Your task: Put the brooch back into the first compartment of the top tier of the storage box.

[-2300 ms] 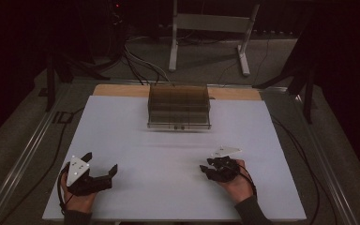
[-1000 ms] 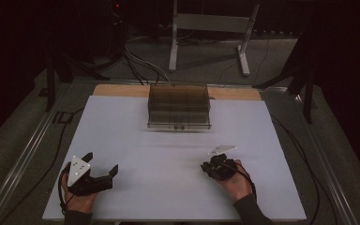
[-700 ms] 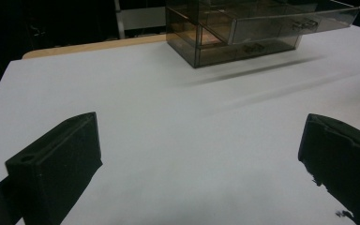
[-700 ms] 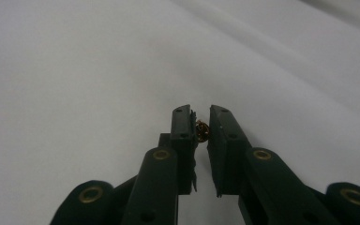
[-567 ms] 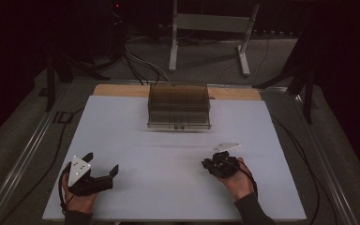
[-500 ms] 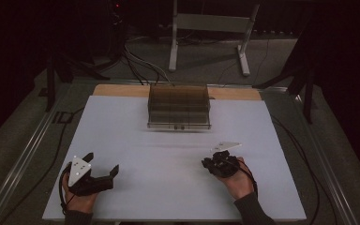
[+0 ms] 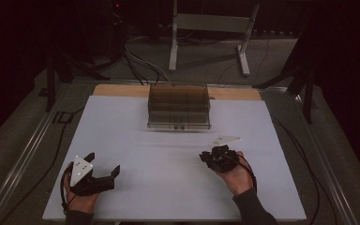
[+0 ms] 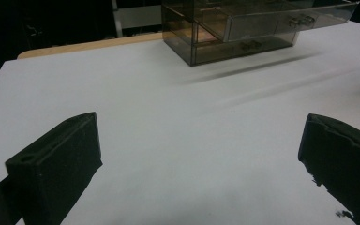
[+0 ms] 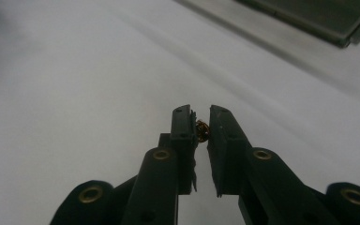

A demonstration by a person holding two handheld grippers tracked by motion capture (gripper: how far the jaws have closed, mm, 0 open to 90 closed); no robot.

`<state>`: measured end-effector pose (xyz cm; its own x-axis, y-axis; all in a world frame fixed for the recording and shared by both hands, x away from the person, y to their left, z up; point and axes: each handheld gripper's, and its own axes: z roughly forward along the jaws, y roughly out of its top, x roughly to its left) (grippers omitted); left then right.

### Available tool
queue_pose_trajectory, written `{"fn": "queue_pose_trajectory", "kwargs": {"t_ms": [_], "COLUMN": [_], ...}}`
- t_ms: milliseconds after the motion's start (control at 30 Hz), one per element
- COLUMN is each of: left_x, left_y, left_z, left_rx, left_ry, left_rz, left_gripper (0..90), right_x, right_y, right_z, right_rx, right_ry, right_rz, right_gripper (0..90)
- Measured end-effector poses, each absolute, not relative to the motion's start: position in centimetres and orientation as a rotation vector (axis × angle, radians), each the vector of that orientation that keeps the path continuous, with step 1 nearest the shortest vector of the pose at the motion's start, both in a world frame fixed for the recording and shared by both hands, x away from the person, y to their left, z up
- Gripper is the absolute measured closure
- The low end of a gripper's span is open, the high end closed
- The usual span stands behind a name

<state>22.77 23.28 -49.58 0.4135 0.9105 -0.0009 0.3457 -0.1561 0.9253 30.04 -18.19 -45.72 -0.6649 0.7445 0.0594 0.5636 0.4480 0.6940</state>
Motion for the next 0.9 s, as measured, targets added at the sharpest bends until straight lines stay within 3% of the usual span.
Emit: {"fn": "queue_pose_trajectory", "kwargs": {"t_ms": [900], "left_x": [22.9], "left_y": [23.1], "left_z": [-49.7], "left_rx": [1.735], "left_ry": [1.088], "left_rz": [0.739], "left_gripper": [0.3], "right_x": [31.5], "right_y": [-16.1], "right_z": [-42.6], "right_rx": [1.084], "right_ry": [2.405], "right_rz": [1.127], "right_gripper": [81.6]}}
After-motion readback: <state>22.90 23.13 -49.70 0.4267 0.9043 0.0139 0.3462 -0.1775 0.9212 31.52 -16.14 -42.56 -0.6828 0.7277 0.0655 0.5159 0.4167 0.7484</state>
